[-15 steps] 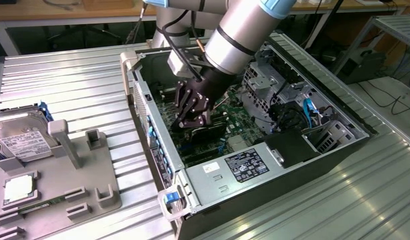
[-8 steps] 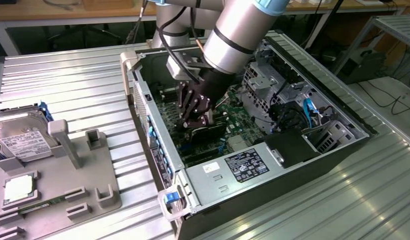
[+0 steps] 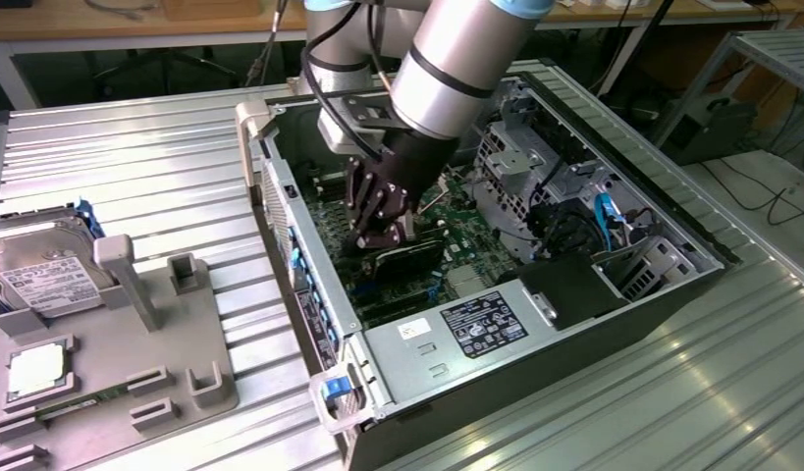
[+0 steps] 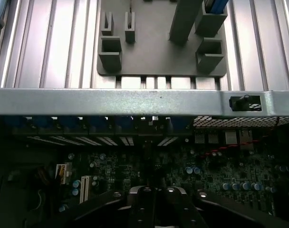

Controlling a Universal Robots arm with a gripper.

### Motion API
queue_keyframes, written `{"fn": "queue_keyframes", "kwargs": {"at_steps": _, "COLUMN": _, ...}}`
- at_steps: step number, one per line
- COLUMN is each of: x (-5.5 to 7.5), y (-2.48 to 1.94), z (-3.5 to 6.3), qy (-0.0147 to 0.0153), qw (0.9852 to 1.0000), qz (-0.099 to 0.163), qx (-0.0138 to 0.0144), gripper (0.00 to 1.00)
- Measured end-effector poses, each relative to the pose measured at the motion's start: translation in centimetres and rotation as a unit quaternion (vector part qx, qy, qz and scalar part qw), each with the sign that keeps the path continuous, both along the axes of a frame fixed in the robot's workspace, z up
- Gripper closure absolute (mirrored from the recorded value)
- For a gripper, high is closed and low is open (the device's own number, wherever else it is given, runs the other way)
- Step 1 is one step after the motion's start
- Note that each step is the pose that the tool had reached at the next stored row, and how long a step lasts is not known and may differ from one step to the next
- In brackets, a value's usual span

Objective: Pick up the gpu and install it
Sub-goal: 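Press down on the gpu until it lock into place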

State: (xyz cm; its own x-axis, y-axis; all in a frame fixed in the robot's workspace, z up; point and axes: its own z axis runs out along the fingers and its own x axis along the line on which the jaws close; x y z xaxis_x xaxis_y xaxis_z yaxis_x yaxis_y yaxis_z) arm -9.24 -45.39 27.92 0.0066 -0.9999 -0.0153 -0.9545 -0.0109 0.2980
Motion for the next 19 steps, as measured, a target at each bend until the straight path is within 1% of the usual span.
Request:
{"fn": "queue_keyframes", "kwargs": {"at_steps": 2, "x": -0.3, "y": 0.0, "z": -0.02, "qy": -0.0114, "qw": 0.9999, "qz": 0.0, "qx": 0.0001, "gripper": 0.89}}
{"fn": "queue_keyframes", "kwargs": {"at_steps": 3, "x": -0.5, "y": 0.0, "z": -0.02, "qy": -0.0166, "qw": 0.9999, "qz": 0.0, "qx": 0.0001, "gripper": 0.89}}
{"fn": "queue_keyframes", "kwargs": {"at_steps": 4, "x": -0.9, "y": 0.0, "z": -0.01, "qy": -0.0193, "qw": 0.9998, "qz": 0.0, "qx": 0.0, "gripper": 0.89}}
{"fn": "queue_keyframes", "kwargs": {"at_steps": 6, "x": -1.3, "y": 0.01, "z": -0.12, "qy": -0.0209, "qw": 0.9998, "qz": 0.0, "qx": 0.0001, "gripper": 0.89}}
{"fn": "queue_keyframes", "kwargs": {"at_steps": 11, "x": -1.4, "y": 0.01, "z": -0.45, "qy": -0.0237, "qw": 0.9997, "qz": 0.0, "qx": -0.0001, "gripper": 0.89}}
{"fn": "queue_keyframes", "kwargs": {"at_steps": 14, "x": -1.4, "y": 0.01, "z": -0.6, "qy": -0.0245, "qw": 0.9997, "qz": 0.001, "qx": -0.0001, "gripper": 0.89}}
{"fn": "queue_keyframes", "kwargs": {"at_steps": 19, "x": -1.5, "y": 0.01, "z": -0.98, "qy": -0.0247, "qw": 0.9997, "qz": 0.001, "qx": -0.0008, "gripper": 0.89}}
